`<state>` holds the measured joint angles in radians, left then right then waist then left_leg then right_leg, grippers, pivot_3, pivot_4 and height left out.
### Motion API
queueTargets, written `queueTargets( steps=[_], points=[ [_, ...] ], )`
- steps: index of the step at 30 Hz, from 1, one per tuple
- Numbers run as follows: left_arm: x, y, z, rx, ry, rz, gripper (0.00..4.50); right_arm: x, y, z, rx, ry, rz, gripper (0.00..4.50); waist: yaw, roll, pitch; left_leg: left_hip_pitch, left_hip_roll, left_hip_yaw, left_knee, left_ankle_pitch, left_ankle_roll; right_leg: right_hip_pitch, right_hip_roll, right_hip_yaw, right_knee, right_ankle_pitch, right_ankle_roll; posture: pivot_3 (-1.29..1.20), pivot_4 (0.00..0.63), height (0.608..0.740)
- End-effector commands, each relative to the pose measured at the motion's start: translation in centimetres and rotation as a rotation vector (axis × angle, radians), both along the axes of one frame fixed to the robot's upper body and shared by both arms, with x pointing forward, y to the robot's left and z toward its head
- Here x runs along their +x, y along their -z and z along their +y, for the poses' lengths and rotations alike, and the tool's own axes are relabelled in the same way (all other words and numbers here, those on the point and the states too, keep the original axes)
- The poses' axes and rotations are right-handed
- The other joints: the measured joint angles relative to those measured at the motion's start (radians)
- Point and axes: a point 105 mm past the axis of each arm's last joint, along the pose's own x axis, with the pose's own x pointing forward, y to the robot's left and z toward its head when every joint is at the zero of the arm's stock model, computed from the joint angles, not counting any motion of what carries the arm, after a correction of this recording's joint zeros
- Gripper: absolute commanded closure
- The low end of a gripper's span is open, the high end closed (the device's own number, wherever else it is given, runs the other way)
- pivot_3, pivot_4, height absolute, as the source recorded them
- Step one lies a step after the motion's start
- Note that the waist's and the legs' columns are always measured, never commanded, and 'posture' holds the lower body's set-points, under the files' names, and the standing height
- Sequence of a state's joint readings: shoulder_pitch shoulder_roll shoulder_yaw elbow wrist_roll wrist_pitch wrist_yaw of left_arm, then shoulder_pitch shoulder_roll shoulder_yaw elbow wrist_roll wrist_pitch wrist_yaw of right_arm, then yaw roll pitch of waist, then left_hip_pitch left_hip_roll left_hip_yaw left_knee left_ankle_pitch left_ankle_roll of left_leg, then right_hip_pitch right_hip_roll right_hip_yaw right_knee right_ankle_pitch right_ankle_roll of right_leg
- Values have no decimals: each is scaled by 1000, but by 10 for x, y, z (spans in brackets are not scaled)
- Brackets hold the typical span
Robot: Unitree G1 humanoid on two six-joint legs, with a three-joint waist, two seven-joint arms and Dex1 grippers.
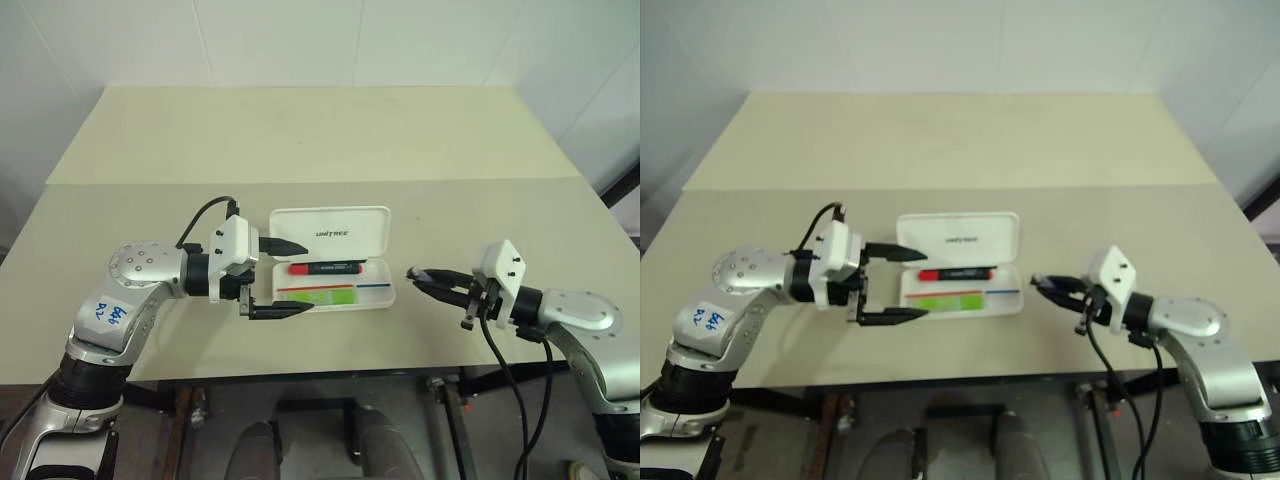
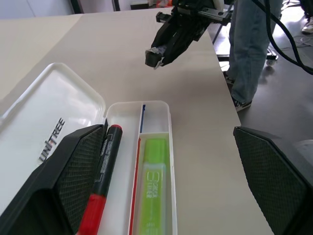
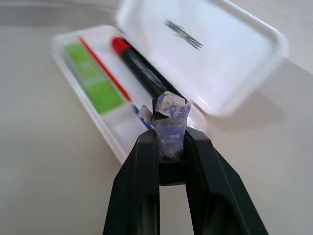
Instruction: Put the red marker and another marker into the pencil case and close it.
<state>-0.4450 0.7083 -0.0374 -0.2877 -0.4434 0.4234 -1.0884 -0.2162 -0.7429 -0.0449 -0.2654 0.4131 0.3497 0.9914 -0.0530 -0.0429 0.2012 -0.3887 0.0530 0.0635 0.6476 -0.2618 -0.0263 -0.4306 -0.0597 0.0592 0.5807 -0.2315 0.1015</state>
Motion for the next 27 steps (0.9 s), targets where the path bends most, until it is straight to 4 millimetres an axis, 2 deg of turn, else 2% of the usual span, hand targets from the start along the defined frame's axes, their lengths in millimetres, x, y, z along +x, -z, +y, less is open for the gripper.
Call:
queueTargets(
  steps=[1,4,15,18,25,26,27],
  points=[
    [-3,-5,2,-5,4,-35,0,-5,-8,20,-8,-135,2,4152,-1,0,0,0,0,1,0,0,0,0,-1,0,0,0,0,0,150,740],
    [-5,-4,3,-4,-1,-35,0,-3,-2,30,-47,-229,15,4152,-1,0,0,-1,0,1,0,0,0,0,-1,0,-1,0,0,0,150,740],
    [-8,-4,1,-5,-5,-35,0,36,16,36,-178,-333,-2,4152,-4,0,0,0,0,1,0,0,0,-1,-1,0,3,0,0,0,150,740],
    [-8,-4,1,-6,-7,-35,0,40,18,35,-204,-353,-4,4152,-3,0,0,0,0,1,0,0,0,-2,-1,0,4,0,0,0,150,740],
    [-8,-5,1,-7,-14,-38,0,37,24,33,-225,-410,21,4152,-3,0,0,0,0,1,0,0,0,-2,-1,0,5,0,0,0,150,740],
    [-8,-5,1,-8,-15,-38,0,37,24,33,-223,-408,22,3431,-3,0,0,0,0,1,0,0,0,-2,-1,0,5,0,0,0,150,740],
    [-8,-5,1,-8,-14,-39,0,38,24,33,-223,-407,19,3195,-4,0,0,0,0,1,0,0,0,-2,-1,0,6,0,0,0,150,740]
  ],
)
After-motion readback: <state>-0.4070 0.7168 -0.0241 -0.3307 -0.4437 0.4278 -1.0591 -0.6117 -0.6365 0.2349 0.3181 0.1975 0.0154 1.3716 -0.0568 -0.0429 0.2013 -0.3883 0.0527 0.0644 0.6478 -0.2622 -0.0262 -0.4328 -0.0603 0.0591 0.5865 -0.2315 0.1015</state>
